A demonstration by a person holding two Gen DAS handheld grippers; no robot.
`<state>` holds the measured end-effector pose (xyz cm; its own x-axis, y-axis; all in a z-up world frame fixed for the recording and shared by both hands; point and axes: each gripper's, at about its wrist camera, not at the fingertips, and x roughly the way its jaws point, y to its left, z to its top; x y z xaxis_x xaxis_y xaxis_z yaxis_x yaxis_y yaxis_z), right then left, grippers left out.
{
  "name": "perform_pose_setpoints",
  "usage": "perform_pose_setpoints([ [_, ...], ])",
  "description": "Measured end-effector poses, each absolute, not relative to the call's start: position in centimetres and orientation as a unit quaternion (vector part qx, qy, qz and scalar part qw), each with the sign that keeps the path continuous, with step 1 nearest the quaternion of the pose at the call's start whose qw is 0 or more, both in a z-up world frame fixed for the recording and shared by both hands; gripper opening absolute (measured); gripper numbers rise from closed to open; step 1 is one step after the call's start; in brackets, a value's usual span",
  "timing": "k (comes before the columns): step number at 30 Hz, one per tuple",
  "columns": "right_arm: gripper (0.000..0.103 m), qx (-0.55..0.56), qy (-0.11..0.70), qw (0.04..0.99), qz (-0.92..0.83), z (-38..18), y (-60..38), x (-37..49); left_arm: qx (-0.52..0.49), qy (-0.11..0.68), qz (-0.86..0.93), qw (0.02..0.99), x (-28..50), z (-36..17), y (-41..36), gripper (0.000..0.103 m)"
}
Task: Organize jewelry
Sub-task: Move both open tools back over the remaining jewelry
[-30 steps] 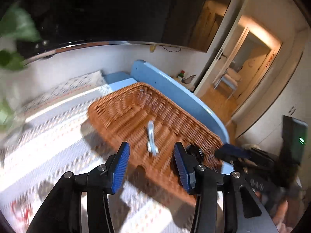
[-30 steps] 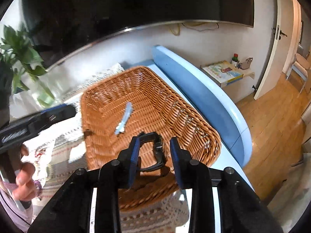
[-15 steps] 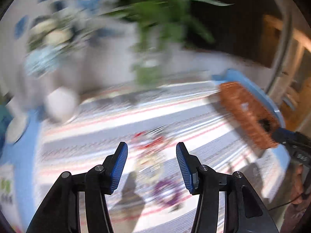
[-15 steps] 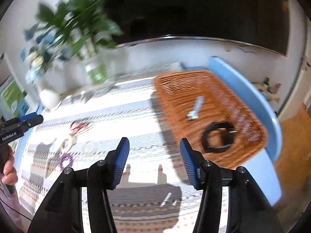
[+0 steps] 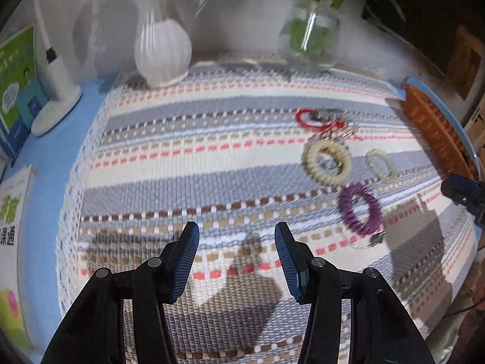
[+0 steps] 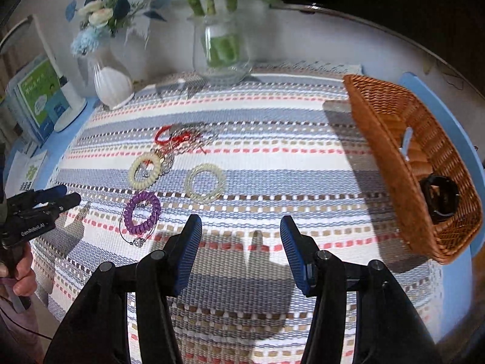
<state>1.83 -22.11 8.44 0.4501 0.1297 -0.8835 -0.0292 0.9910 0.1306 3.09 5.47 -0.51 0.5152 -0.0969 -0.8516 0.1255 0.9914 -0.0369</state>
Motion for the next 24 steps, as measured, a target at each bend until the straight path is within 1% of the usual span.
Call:
perform_pose_setpoints([
  [3,0.057,0.053,0.531,0.845,0.049,7.7,-21.9,2.1,0.007,0.508,-0.067,0.859,3.1,-2.0,5.5,0.053],
  [5,0.057,0.057,0.535,0.842,0.050,7.3,-21.8,2.2,0.016,0.502,-0.063,0.862,2.6,-2.1,5.3,0.054],
  [8,0.057,0.058,0.536,0.840,0.050,7.0,-21.7,2.3,0.006,0.502,-0.056,0.863,2.4,-2.1,5.3,0.057],
  [10,0.057,0.058,0.537,0.840,0.051,7.0,-21.7,2.4,-0.012,0.500,-0.065,0.864,2.3,-2.1,5.6,0.064],
  [11,0.057,0.058,0.536,0.841,0.051,7.0,-21.7,2.5,-0.010,0.500,-0.072,0.863,2.2,-2.1,5.4,0.071],
  [13,0.057,0.057,0.535,0.841,0.052,7.0,-21.7,2.6,0.019,0.504,-0.074,0.860,2.2,-2.2,4.6,0.076],
  [14,0.057,0.057,0.535,0.841,0.052,7.0,-21.7,2.6,0.032,0.507,-0.072,0.859,2.1,-2.3,4.3,0.085],
  [15,0.057,0.058,0.536,0.841,0.052,7.0,-21.7,2.7,0.038,0.513,-0.071,0.855,2.0,-2.5,3.9,0.087],
  [17,0.057,0.059,0.536,0.840,0.054,6.9,-21.7,3.0,0.032,0.521,-0.071,0.850,2.2,-2.3,3.9,0.087],
  [18,0.057,0.059,0.536,0.840,0.055,6.8,-21.7,3.1,0.012,0.521,-0.083,0.849,2.5,-1.9,4.2,0.087],
  [22,0.057,0.057,0.535,0.841,0.063,6.5,-21.5,3.9,-0.050,0.480,-0.131,0.866,3.8,1.0,4.9,0.087],
  [24,0.057,0.048,0.533,0.842,0.061,6.3,-21.2,4.6,-0.057,0.464,-0.144,0.872,4.7,1.9,4.6,0.087],
])
